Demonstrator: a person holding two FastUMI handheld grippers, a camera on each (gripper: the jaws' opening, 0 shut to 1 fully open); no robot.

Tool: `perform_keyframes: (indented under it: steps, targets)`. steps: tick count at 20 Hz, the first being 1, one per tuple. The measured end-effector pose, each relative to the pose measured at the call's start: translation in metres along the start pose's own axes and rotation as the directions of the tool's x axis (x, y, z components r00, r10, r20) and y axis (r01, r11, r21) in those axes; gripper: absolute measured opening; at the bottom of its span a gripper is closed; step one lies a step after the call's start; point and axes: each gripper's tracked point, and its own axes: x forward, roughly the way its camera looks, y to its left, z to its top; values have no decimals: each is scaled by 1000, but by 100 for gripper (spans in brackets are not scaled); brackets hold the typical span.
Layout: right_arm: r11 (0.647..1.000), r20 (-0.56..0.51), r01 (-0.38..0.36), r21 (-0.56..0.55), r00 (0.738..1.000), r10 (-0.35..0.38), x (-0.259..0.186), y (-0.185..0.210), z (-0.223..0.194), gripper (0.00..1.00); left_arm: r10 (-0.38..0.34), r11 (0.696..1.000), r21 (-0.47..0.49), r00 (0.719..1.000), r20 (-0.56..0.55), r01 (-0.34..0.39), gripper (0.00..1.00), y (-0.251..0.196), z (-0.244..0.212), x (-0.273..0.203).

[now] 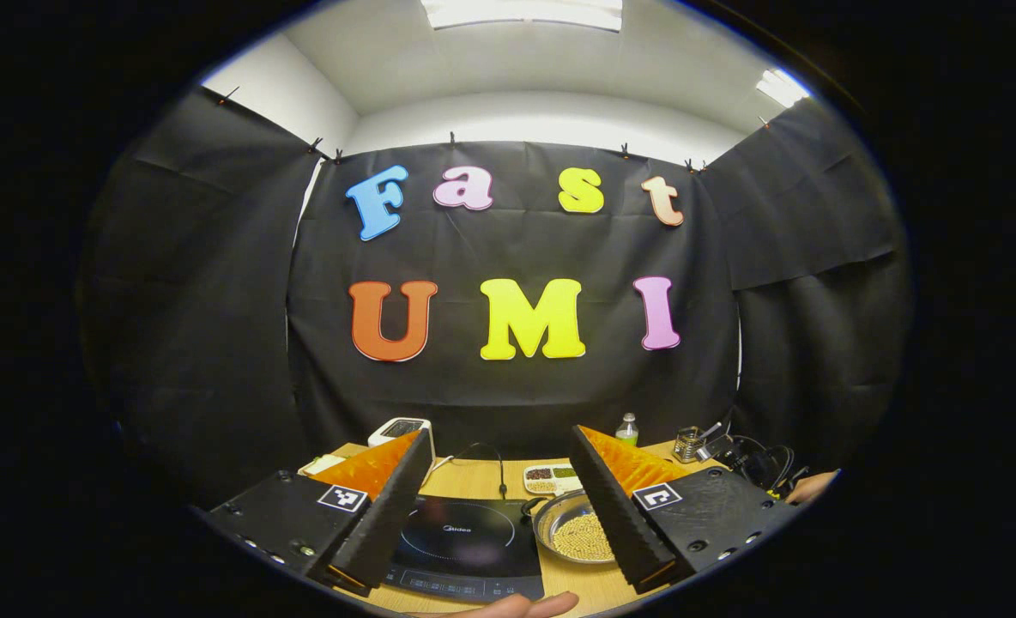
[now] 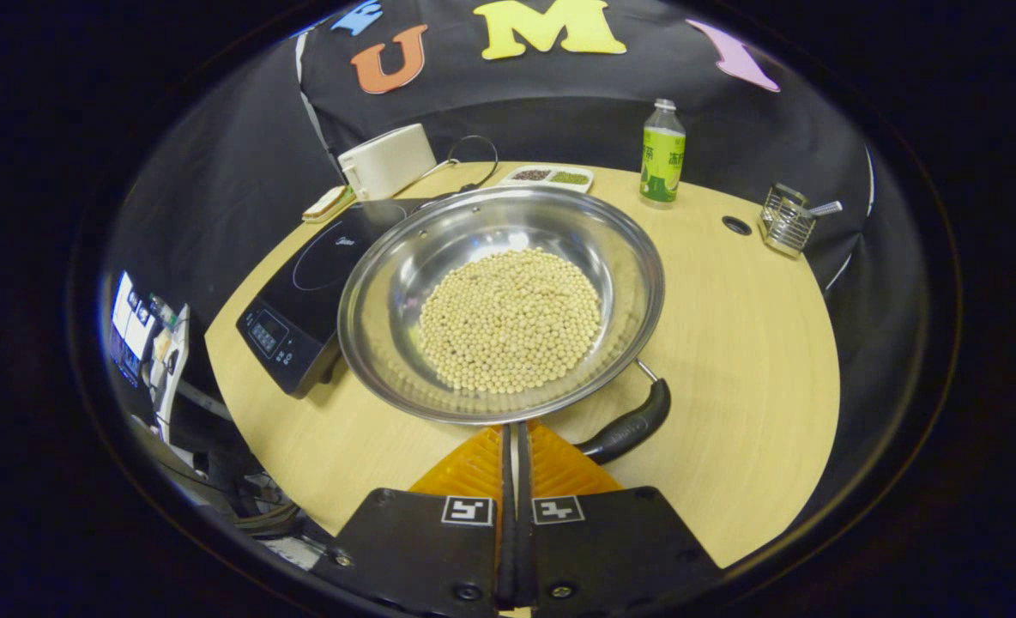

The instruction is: First push the handle of the pot to place it horizontally, then grasp the pot with both hands and set it on the induction cooktop.

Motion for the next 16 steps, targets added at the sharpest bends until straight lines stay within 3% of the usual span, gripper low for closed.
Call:
perform_keyframes:
  steps: [6,11,16]
  targets:
    - [1000,-32,-21,14,999,22,8,-21,3,4,-10,1000,-13,1000,-29,10,96,-9,-10,22]
    - [999,-35,37,8,999,-36,20,-54,15,4,7,1000,-14,999,-50,-8,96,-3,-22,40]
    - [998,-22,52,47,998,-51,25,-68,23,4,-7,1000,-29,997,-82,4,96,-5,-40,59]
